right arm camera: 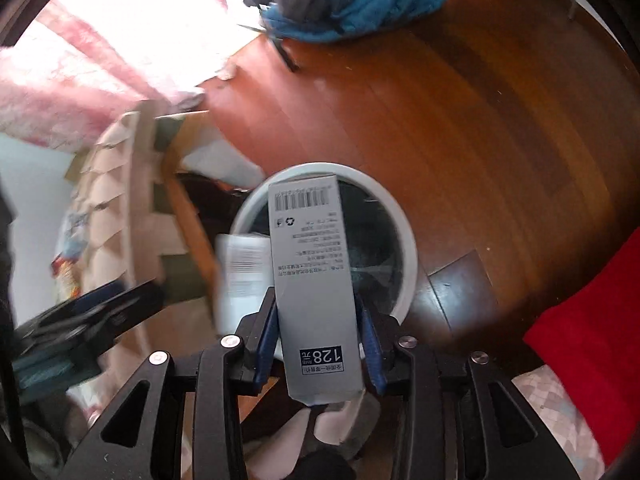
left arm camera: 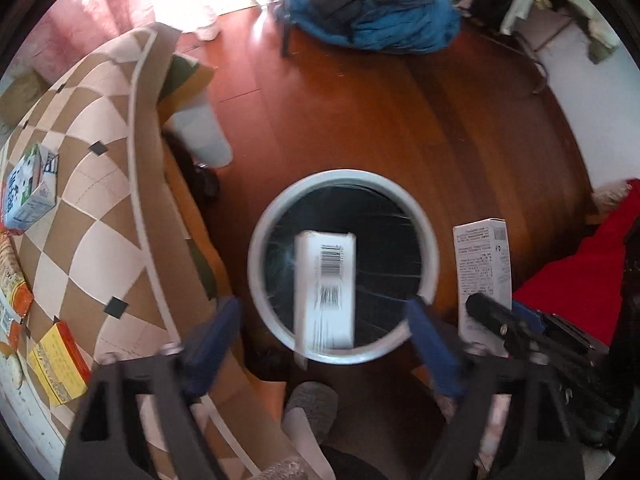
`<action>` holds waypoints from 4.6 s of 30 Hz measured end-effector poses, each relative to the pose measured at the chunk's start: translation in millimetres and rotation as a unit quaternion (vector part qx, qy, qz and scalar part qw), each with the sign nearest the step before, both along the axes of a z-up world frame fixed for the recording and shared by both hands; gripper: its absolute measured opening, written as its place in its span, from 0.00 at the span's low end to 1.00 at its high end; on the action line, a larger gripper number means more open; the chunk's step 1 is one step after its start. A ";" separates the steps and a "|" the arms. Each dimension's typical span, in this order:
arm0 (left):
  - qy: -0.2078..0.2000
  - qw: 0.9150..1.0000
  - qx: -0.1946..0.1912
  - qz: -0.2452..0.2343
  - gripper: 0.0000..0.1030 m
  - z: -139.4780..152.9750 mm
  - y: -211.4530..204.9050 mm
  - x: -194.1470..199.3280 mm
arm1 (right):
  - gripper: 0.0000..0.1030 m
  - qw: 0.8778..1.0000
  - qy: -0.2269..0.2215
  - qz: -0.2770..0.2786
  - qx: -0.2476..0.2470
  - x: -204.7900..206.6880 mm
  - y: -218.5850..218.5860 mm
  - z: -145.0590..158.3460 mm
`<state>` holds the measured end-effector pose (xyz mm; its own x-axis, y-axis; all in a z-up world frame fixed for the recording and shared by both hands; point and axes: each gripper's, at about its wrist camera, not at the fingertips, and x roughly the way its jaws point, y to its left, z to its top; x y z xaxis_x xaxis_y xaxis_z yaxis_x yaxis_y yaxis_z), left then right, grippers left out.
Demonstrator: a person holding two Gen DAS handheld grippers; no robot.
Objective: Collect trash
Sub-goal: 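Carry both white boxes over the trash bin with both tools, then open both tools to drop the white boxes into the bin, then grasp the yellow box with the right tool while the left tool grasps the bread slice, then carry the yellow box and bread slice over the trash bin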
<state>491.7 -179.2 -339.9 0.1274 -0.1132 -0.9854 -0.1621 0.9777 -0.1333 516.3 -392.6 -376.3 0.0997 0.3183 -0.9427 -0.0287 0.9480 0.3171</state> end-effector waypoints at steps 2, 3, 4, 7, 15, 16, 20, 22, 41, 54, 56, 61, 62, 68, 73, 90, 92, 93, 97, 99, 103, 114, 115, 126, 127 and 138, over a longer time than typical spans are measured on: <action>0.003 1.000 0.015 0.009 0.88 -0.6 5.5 -3.0 | 0.70 1.000 0.011 -0.011 -0.007 4.3 -3.2 -14.2; 0.002 1.000 0.027 0.008 0.89 0.8 4.2 -7.3 | 0.80 1.000 0.013 -0.013 -0.008 4.9 -2.7 -17.4; 0.002 0.999 0.036 0.008 0.94 2.2 3.9 -8.5 | 0.81 1.000 0.017 -0.011 -0.013 4.0 -2.5 -21.2; -0.003 0.997 0.078 0.010 0.96 6.1 10.4 -18.9 | 1.00 0.999 0.025 -0.002 -0.042 -2.8 0.5 -27.8; 0.003 0.995 0.102 0.022 0.96 3.3 15.1 -43.9 | 1.00 0.993 0.012 0.022 -0.115 -26.5 6.8 -20.6; 0.003 0.994 0.103 0.022 0.96 3.7 14.7 -44.7 | 1.00 0.993 0.009 0.022 -0.117 -30.1 7.1 -17.1; -0.004 0.995 0.101 0.022 0.96 14.7 13.1 -58.1 | 1.00 0.992 -0.001 0.022 -0.122 -37.8 8.4 -2.1; -0.010 0.995 0.102 0.022 0.96 21.8 11.2 -63.6 | 1.00 0.992 -0.008 0.022 -0.121 -44.0 9.6 10.3; -0.119 0.989 0.084 0.034 0.96 142.9 19.1 -128.4 | 1.00 0.988 -0.121 0.001 -0.100 -108.5 23.0 172.2; -0.179 0.968 0.119 0.126 0.96 211.1 139.6 -199.6 | 1.00 0.992 -0.116 0.038 0.023 -145.2 136.6 232.4; -0.170 0.963 0.140 0.154 0.96 201.2 173.7 -213.2 | 1.00 0.994 -0.090 0.049 0.032 -145.3 166.4 215.4; -0.110 0.955 0.171 0.217 0.96 147.5 250.2 -240.8 | 1.00 0.996 0.012 0.034 0.086 -137.5 238.2 149.9; -0.100 0.953 0.175 0.228 0.96 136.0 262.5 -245.6 | 1.00 0.995 0.032 0.028 0.095 -134.1 250.7 135.9; -0.030 0.946 0.196 0.255 0.96 63.7 321.1 -260.6 | 1.00 0.992 0.110 -0.020 0.063 -104.6 317.2 61.5; -0.002 0.949 0.205 0.240 0.96 26.7 339.5 -255.0 | 0.93 0.990 0.126 -0.055 -0.001 -82.9 341.8 25.9; -0.026 0.980 0.134 0.147 0.95 -7.6 326.6 -189.2 | 0.67 0.943 -0.046 0.253 -0.211 -89.8 418.2 28.3; -0.030 0.982 0.126 0.138 0.83 -12.0 325.2 -182.0 | 0.71 0.950 -0.023 0.240 -0.200 -86.0 407.2 24.1; -0.029 0.983 0.123 0.134 0.77 -15.6 324.8 -176.9 | 0.76 0.956 -0.015 0.225 -0.189 -83.4 400.7 23.2; -0.048 0.984 0.100 0.138 0.42 -13.1 328.4 -173.1 | 0.76 0.967 -0.013 0.192 -0.166 -80.6 385.4 21.5; -0.050 0.984 0.100 0.137 0.27 -11.7 329.4 -171.0 | 0.76 0.968 -0.021 0.184 -0.168 -81.1 381.0 22.0; -0.051 0.982 0.122 0.134 0.25 -8.9 320.0 -170.3 | 0.62 0.966 -0.044 0.186 -0.171 -83.7 382.6 24.1; -0.102 0.968 0.166 0.156 0.24 42.3 299.5 -196.9 | 0.61 0.966 -0.092 0.196 -0.141 -118.6 380.6 60.1; -0.109 0.967 0.170 0.158 0.24 49.4 301.5 -203.2 | 0.61 0.966 -0.103 0.196 -0.135 -121.9 379.5 67.2; -0.187 0.946 0.188 0.184 0.24 139.4 295.1 -243.7 | 0.61 0.953 -0.220 0.198 -0.069 -156.0 353.3 154.6; -0.193 0.946 0.185 0.183 0.24 146.7 290.6 -246.6 | 0.61 0.951 -0.229 0.196 -0.060 -159.0 347.4 164.7; -0.270 0.946 0.144 0.110 0.24 220.8 186.1 -228.3 | 0.61 0.949 -0.289 0.127 -0.023 -167.5 221.2 252.1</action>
<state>263.3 6.9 -119.1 0.6104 0.2382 -0.7554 -0.3499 0.9367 0.0126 348.7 -171.4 -124.3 0.5297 0.3609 -0.7676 -0.4137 0.8999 0.1377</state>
